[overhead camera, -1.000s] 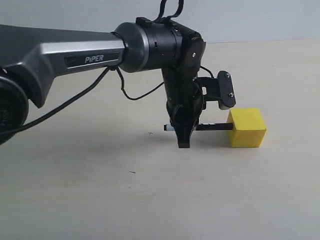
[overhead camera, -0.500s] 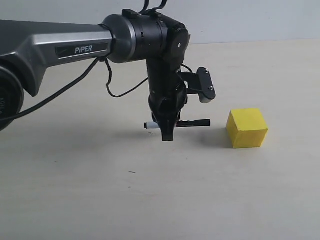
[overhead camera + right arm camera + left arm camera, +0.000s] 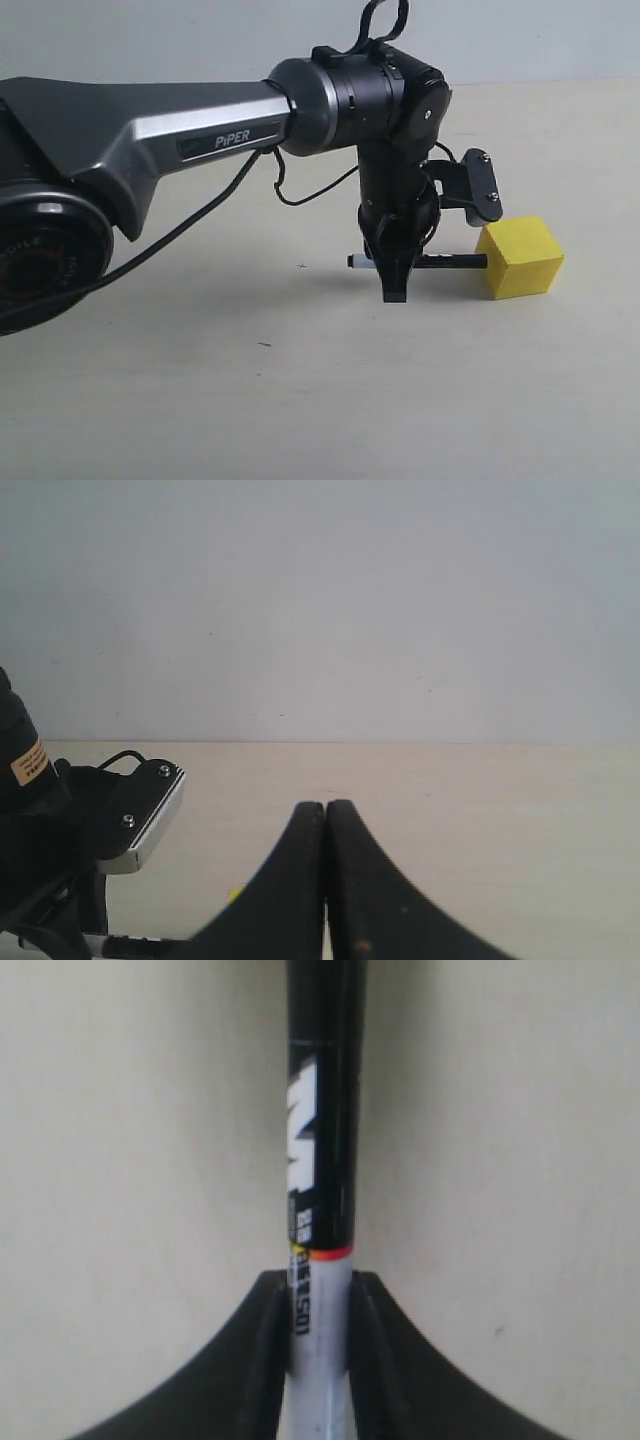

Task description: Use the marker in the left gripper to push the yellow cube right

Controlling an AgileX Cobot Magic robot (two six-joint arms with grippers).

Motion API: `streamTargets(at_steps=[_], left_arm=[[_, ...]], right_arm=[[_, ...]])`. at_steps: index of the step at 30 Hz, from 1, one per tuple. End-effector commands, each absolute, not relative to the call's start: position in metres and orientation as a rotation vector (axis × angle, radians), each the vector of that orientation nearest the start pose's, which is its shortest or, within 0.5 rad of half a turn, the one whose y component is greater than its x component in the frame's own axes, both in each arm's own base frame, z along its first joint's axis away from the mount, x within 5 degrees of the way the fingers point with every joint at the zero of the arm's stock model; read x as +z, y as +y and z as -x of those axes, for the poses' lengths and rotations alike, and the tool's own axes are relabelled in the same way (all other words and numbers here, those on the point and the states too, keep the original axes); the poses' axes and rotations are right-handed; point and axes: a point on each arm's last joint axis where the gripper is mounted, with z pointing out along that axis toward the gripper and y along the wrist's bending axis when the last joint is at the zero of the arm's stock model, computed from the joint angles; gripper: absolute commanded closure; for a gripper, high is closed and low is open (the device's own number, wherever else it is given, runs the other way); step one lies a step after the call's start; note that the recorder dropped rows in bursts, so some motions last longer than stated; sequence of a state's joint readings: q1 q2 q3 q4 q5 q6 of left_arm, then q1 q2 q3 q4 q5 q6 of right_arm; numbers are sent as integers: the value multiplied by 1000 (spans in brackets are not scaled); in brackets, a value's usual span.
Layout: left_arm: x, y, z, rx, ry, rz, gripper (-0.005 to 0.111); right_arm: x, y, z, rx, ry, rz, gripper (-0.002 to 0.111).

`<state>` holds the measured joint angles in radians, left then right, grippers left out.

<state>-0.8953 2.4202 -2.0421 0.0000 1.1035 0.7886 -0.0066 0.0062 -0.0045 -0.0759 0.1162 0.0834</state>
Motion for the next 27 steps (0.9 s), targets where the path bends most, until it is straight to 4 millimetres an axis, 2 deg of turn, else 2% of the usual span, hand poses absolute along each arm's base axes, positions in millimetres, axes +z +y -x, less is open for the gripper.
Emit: streamTargets(at_steps=[1, 10, 17, 27], left_arm=[[144, -381, -315, 9, -2198, 2400, 107], [143, -376, -315, -20, -2186, 2358, 107], [144, -379, -321, -53, -2352, 2282, 107], [145, -391, -322, -15, -2425, 2371, 107]], right_arm=[[203, -1, -56, -7, 1595, -16, 108], [203, -1, -56, -7, 1595, -16, 108], [203, -1, -56, -7, 1595, -16, 108], [203, -1, -56, -7, 1595, -16, 108]])
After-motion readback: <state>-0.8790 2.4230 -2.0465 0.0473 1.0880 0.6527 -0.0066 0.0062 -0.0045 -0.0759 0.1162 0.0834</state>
